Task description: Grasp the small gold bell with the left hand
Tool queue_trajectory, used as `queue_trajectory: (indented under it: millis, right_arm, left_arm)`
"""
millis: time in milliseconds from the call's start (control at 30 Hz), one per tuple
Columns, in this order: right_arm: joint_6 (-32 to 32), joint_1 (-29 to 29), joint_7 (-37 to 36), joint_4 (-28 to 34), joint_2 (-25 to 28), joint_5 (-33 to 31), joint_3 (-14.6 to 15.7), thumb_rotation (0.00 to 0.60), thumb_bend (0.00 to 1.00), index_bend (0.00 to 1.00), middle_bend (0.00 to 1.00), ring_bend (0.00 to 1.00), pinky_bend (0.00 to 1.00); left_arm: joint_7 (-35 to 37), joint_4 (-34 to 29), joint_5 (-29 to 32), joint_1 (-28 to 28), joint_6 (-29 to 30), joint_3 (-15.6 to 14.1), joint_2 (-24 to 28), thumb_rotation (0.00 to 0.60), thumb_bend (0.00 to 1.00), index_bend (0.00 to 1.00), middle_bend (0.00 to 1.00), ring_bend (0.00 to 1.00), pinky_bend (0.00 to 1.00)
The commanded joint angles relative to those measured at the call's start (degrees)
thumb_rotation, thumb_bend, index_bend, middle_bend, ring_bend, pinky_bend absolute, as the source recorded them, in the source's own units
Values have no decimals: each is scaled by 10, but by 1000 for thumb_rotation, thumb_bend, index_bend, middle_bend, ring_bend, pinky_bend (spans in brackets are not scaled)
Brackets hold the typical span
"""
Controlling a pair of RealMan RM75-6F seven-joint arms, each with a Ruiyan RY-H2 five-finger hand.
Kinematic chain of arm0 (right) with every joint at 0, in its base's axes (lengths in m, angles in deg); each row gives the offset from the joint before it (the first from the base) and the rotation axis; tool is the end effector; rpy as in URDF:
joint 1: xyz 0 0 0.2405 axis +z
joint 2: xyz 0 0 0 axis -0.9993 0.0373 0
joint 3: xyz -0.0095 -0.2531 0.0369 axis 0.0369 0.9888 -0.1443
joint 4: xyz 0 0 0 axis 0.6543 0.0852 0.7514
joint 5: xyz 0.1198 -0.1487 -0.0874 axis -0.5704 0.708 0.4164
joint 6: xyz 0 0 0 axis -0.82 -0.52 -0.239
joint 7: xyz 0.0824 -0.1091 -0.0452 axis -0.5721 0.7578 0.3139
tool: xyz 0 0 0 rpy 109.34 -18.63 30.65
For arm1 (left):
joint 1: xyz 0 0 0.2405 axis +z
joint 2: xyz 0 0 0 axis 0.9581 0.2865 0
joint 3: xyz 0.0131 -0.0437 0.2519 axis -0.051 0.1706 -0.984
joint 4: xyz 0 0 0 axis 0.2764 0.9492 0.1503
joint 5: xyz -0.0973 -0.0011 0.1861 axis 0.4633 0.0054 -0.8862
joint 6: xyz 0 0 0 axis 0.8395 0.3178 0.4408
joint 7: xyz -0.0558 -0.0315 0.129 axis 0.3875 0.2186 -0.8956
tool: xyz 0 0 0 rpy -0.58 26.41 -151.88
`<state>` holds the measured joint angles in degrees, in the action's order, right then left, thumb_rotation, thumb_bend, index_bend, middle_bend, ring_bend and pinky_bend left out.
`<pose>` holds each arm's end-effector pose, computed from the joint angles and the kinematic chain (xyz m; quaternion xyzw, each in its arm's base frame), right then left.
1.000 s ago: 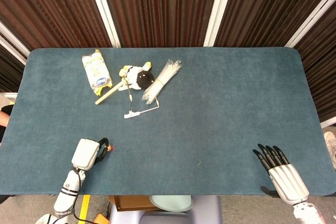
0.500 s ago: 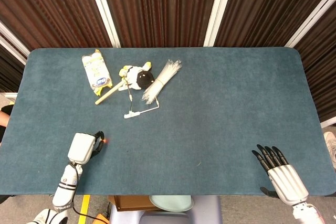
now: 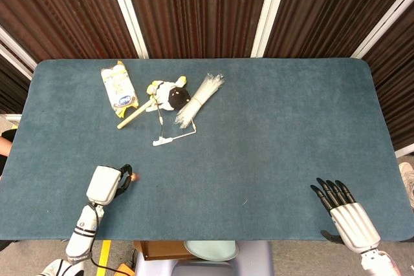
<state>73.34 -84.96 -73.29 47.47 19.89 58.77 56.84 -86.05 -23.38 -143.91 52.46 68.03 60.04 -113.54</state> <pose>-0.2822 -0.1236 0.1171 0.7237 -0.3741 0.3098 0.4902 -0.2583 0.2598 -0.0291 -0.6800 -0.3026 -0.4446 0.4985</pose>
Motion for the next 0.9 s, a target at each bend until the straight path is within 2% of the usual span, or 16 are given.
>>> queue_trajectory:
  millis: [33,500,567,767,900]
  right_arm:
    - [0,0,0,0,0,0,0,600,180,0,0,0,0]
    - [-2,0,2,1,0,-3,-1,600,180,0,0,0,0]
    - [-2,0,2,1,0,-5,-1,600,180,0,0,0,0]
    - [-4,1,2,1,-2,-4,-1,600,180,0,0,0,0]
    - [2,0,0,0,-1,-2,-2,600,180,0,0,0,0]
  left_arm:
    - [1,1,0,0,0,0,0,600,448,689,1000,1000,1000]
    - [8,39,9,0,-21,-9,-16,600,449,668,1000,1000,1000]
    - [8,46,7,0,-21,-11,-18,600,448,632,1000,1000,1000]
    - [6,45,8,1,-25,-15,-16,600,442,439,1000,1000,1000]
    - [-2,32,11,1,-32,-16,-8,600,439,404,1000,1000,1000]
